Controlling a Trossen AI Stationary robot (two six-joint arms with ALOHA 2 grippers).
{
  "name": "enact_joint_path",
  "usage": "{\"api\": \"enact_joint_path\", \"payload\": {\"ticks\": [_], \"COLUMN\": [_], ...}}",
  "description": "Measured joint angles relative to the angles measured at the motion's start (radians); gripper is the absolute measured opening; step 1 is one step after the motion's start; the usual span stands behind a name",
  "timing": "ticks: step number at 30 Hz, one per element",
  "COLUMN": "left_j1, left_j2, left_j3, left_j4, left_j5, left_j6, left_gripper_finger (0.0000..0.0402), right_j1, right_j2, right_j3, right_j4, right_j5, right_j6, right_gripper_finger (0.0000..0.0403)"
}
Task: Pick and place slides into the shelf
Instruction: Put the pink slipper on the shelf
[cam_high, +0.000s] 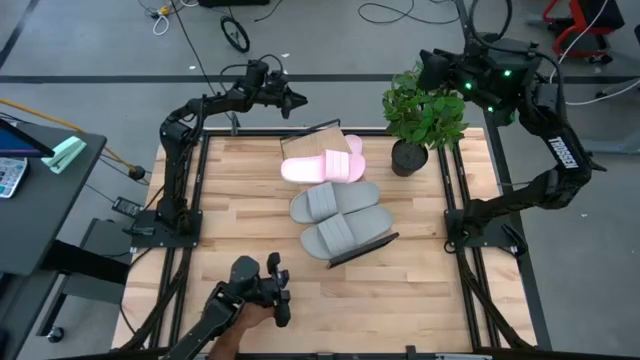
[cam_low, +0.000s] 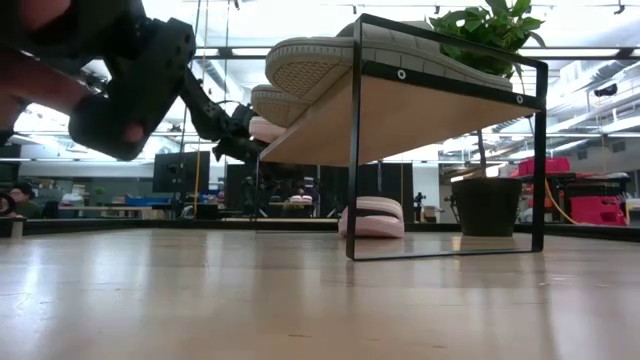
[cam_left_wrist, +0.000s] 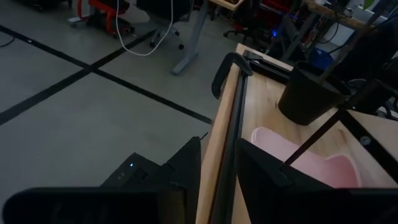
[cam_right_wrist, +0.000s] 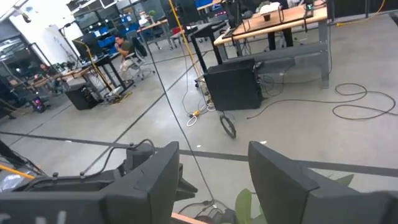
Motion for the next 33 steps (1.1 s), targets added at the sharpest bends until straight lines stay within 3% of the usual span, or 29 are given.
{"api": "enact_joint_path", "payload": {"ticks": [7, 13, 25, 29, 33], "left_j1": [0.001, -0.019, -0.108, -0.098, -0.033], "left_j2": [0.037, 0.042, 0.112, 0.125, 0.1], "left_j3": [0.0, 0.0, 0.069, 0.113, 0.158], "left_j4": [0.104, 0.108, 0.102, 0.1, 0.104], "left_j5": [0.047, 0.042, 0.061, 0.022, 0.132], "left_j6": [-0.111, -0.115, -0.245, -0.253, -0.331], "left_gripper_finger": [0.0106, 0.0112, 0.0176, 0.0184, 0.018], "right_j1": [-0.029, -0.037, -0.036, -0.036, -0.036], "right_j2": [0.027, 0.033, 0.033, 0.033, 0.033], "right_j3": [0.0, 0.0, 0.0, 0.0, 0.0], "right_j4": [0.0, -0.001, -0.001, -0.003, -0.003], "right_j5": [-0.037, -0.057, -0.064, -0.067, -0.087], "right_j6": [0.016, 0.017, 0.017, 0.019, 0.019], "right_gripper_finger": [0.0197, 0.0197, 0.0197, 0.0197, 0.0197]}}
